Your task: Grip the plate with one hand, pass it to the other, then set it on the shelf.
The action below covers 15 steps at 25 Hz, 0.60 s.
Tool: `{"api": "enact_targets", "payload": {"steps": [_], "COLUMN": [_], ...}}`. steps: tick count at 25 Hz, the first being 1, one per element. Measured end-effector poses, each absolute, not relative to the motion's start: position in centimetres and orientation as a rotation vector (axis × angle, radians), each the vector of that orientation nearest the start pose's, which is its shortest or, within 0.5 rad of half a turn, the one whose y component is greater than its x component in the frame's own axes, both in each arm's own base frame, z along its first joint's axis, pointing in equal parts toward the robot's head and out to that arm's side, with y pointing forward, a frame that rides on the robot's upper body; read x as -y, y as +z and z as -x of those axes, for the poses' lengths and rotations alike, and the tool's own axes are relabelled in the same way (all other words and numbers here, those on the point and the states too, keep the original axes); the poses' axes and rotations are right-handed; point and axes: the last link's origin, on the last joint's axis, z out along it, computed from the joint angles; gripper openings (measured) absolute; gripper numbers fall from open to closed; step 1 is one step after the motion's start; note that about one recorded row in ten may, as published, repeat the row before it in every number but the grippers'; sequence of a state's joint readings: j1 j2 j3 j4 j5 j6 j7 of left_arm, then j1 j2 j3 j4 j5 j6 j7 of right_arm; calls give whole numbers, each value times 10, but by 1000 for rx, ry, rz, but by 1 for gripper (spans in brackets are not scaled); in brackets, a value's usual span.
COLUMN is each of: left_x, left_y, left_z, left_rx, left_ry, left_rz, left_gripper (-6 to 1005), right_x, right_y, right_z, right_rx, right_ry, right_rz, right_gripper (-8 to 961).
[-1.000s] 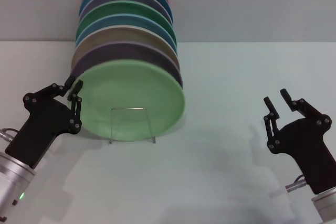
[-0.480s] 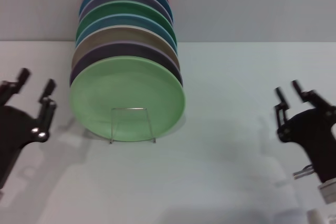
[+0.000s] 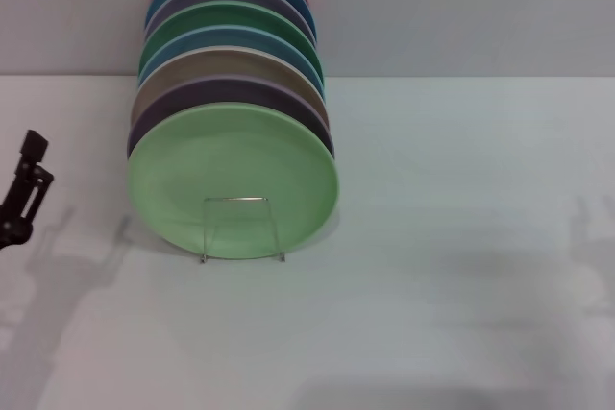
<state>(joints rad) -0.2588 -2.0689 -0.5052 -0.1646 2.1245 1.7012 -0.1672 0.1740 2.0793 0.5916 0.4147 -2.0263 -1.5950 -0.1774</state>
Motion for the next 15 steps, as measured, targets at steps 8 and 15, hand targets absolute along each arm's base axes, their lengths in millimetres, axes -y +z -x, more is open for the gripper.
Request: {"api": "enact_targets", "payload": {"steps": [8, 15], "left_x": [-249, -256], "left_y": [9, 11], "left_z": [317, 322], "left_rx": [358, 388], "left_ry": [-1045, -1014], "left_rz": [1520, 1477], "left_gripper": [758, 755], "right_x": [-250, -265], "right_y": [20, 25], "right_z": [-322, -325], "right_rx": [-346, -336], "right_ry": [929, 887], "right_rz": [1270, 1270], "right_gripper": [471, 630]}}
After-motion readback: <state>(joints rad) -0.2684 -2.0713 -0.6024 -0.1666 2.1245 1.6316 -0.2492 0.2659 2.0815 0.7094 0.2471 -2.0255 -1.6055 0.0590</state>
